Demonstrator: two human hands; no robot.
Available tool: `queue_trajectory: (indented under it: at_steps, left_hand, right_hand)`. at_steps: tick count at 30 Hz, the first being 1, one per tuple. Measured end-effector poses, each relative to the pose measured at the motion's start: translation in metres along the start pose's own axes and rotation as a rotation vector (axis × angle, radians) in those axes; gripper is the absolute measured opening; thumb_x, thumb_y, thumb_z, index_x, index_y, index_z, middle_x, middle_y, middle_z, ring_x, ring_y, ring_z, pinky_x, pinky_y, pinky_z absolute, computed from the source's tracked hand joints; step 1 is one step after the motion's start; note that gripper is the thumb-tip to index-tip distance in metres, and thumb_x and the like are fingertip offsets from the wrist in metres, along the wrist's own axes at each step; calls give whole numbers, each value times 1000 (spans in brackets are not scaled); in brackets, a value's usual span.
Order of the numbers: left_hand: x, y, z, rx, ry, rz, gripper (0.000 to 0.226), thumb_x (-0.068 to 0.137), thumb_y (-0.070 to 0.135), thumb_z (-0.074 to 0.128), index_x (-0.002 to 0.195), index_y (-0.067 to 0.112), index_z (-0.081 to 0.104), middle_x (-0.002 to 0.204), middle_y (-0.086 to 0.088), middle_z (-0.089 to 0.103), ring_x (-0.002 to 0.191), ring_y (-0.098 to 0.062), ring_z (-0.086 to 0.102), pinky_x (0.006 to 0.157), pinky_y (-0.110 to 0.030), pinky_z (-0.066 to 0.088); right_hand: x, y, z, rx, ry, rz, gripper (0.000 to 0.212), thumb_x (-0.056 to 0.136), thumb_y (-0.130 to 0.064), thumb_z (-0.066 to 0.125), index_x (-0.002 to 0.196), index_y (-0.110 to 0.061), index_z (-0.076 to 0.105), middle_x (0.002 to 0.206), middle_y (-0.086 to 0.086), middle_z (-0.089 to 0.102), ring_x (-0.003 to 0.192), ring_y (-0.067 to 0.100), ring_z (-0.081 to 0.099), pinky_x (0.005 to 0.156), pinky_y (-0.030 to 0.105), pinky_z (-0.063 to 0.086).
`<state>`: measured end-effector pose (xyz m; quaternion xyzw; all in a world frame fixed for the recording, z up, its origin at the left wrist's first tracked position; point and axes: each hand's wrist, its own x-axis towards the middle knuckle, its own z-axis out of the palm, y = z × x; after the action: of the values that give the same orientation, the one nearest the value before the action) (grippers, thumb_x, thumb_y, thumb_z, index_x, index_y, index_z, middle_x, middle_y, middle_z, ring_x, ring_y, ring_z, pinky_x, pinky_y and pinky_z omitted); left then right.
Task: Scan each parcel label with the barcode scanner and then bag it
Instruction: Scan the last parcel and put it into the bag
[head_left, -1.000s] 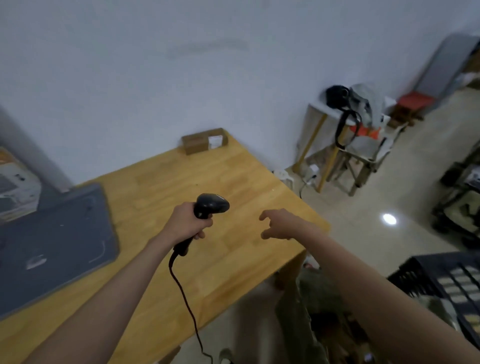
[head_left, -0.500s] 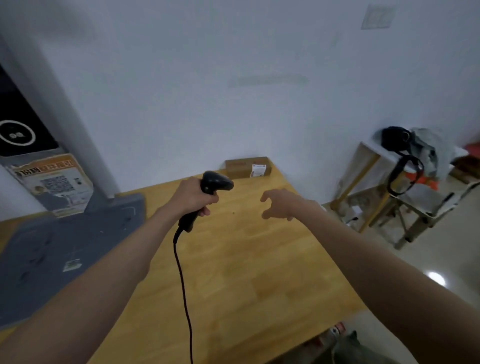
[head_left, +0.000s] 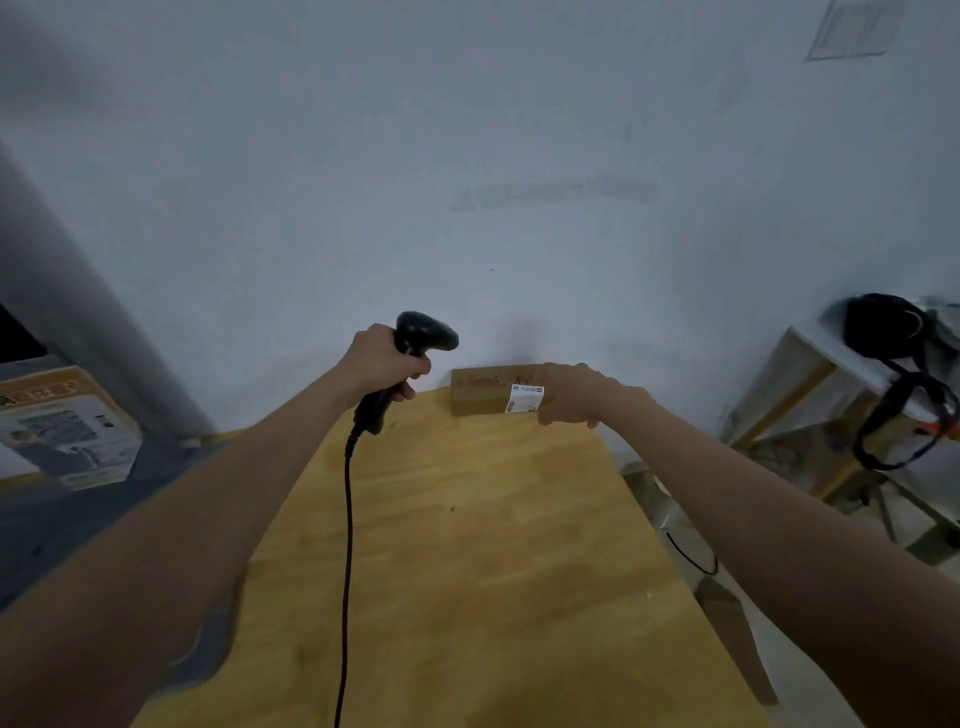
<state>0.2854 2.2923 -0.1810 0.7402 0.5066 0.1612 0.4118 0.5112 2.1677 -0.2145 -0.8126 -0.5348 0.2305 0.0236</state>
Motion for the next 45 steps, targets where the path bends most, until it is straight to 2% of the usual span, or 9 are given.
queue_trajectory:
  at_steps: [8,12,16,20,24,28,34,38,45]
  left_hand:
    - [123,4,48,-102,32,-50,21,86,11,67,106,4,67,90,-9,70,66,-15,66,56,-24,56]
    - [181,-30,90,-114,17,-120,20,86,15,68,103,4,68,94,-13,72,82,-25,71,79,-37,61]
    - [221,-66,132,-109,-26,-207,13,87,21,69,86,10,63,80,-8,61,71,-19,58,61,-27,45]
    - [249,-98,164,-165,-61,-246,12,86,21,72,84,14,63,74,-5,59,69,-18,56,59,-26,41]
    - [270,-130,190,-226,-66,-179,11,86,20,74,93,23,66,81,-5,66,74,-17,61,63,-25,43]
    - [284,-160,209,-300,-63,-192,42,84,26,77,120,29,58,103,3,68,90,-11,64,71,-25,46]
    - [291,-177,222,-383,-28,-243,49,82,26,78,123,35,52,114,6,62,102,-10,60,77,-25,46]
    - [286,-175,212,-399,-32,-270,39,83,28,77,119,26,61,109,0,68,101,-17,62,78,-29,45]
    - [227,-159,180,-399,6,-273,13,88,21,72,101,21,75,104,5,73,100,-9,63,78,-21,44]
  right_hand:
    - [127,51,-11,124,19,10,44,88,-28,67,129,-24,50,111,2,56,77,14,60,69,36,61]
    - [186,79,13,239,60,81,50,88,-30,68,133,-21,49,109,4,55,82,19,63,69,38,62]
    - [242,106,47,359,38,172,56,87,-28,70,137,-20,47,107,7,59,86,23,64,77,44,62]
    - [293,123,78,419,56,188,52,93,-27,65,140,-14,46,118,14,62,88,23,58,78,39,52]
    - [330,128,100,374,84,112,42,98,-19,58,138,-9,52,132,15,60,120,33,56,94,37,46]
    - [361,133,133,330,104,106,35,97,-8,50,131,-10,58,130,13,58,118,30,54,90,35,45]
    - [365,134,169,344,256,114,22,101,-9,46,122,-10,52,128,10,49,102,30,55,78,37,45]
    - [357,136,165,530,222,105,31,96,-5,55,126,-12,56,132,8,50,112,25,56,85,28,42]
    - [277,138,173,868,184,166,73,89,-3,65,151,-26,32,142,-1,49,121,23,57,95,51,55]
